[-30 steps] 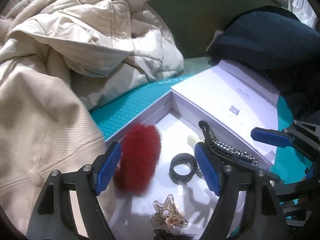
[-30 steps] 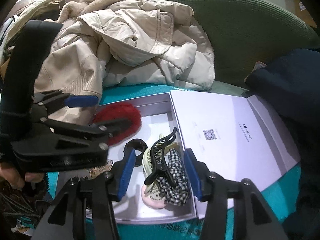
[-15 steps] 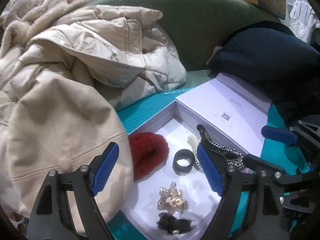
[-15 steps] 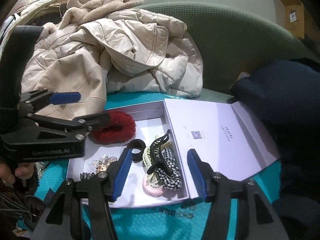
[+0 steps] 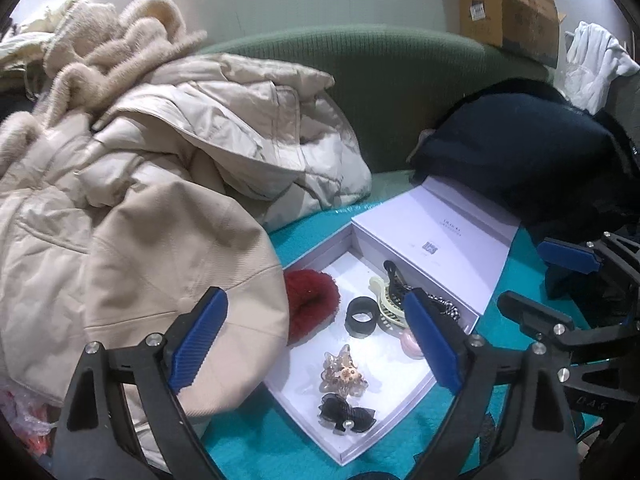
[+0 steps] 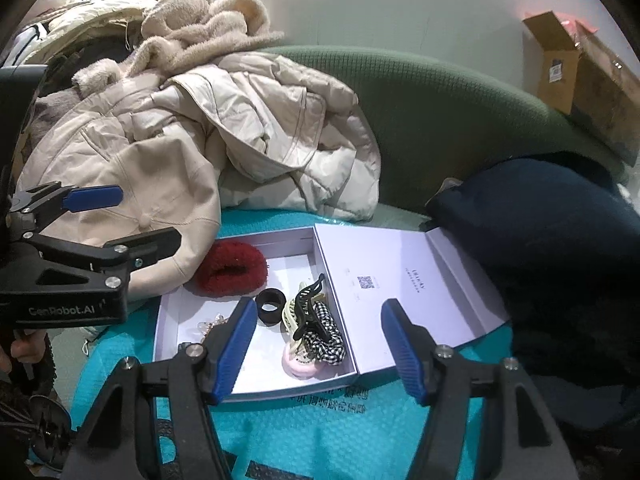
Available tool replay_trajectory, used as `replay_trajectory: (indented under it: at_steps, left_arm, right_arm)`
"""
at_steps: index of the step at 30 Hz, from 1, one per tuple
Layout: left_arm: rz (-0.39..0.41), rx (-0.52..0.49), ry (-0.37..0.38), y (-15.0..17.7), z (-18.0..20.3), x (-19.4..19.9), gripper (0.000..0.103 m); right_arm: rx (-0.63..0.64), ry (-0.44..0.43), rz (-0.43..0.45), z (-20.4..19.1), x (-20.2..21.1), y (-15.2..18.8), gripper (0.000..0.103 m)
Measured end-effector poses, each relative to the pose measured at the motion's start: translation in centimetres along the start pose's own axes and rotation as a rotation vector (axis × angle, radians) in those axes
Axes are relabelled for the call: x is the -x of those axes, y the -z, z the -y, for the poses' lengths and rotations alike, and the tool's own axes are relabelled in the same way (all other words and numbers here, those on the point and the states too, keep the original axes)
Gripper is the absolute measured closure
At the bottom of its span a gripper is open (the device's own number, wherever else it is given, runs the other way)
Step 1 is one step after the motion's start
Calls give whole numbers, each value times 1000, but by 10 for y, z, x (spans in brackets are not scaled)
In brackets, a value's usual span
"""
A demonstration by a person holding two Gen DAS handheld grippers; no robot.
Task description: Organize objects
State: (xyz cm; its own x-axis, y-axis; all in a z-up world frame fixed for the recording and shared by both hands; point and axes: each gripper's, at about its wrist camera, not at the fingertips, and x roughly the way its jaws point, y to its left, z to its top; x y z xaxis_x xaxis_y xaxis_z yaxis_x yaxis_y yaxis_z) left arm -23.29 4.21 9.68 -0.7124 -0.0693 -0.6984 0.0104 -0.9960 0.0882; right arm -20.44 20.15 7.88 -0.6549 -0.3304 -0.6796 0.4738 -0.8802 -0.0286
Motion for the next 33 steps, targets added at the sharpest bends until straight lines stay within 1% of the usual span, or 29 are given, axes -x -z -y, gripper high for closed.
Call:
replay_trajectory:
  at_steps: [5,9,12,16,19,22,25,33]
  left_arm:
    - [16,-1,-19,5,-3,30,10]
    - [10,6,-22,14,-6,48,10]
    - [6,12,-24,23,-7,59,10]
    - [7,23,2,41,-7,74,10]
    - [11,23,-7,55,-6,84,10]
    - [9,28,-1,71,-4,96,10]
    - [6,38,-2,89,-4,108,10]
    - [-10,56,-5,123,-4,131,10]
  right_arm:
    - [5,29,32,-10,28,1,38]
    - [9,36,49,-18,47,4,37]
    - [8,41,59,-23,59,11,33]
    - [16,62,58,-29,70,22,32]
    - [25,85,50,-35,77,33,32]
    - [25,93,40,-39,81,43,32]
    - [32,119,27,-45,85,52,32]
    - [32,109,27,-62,97,75,32]
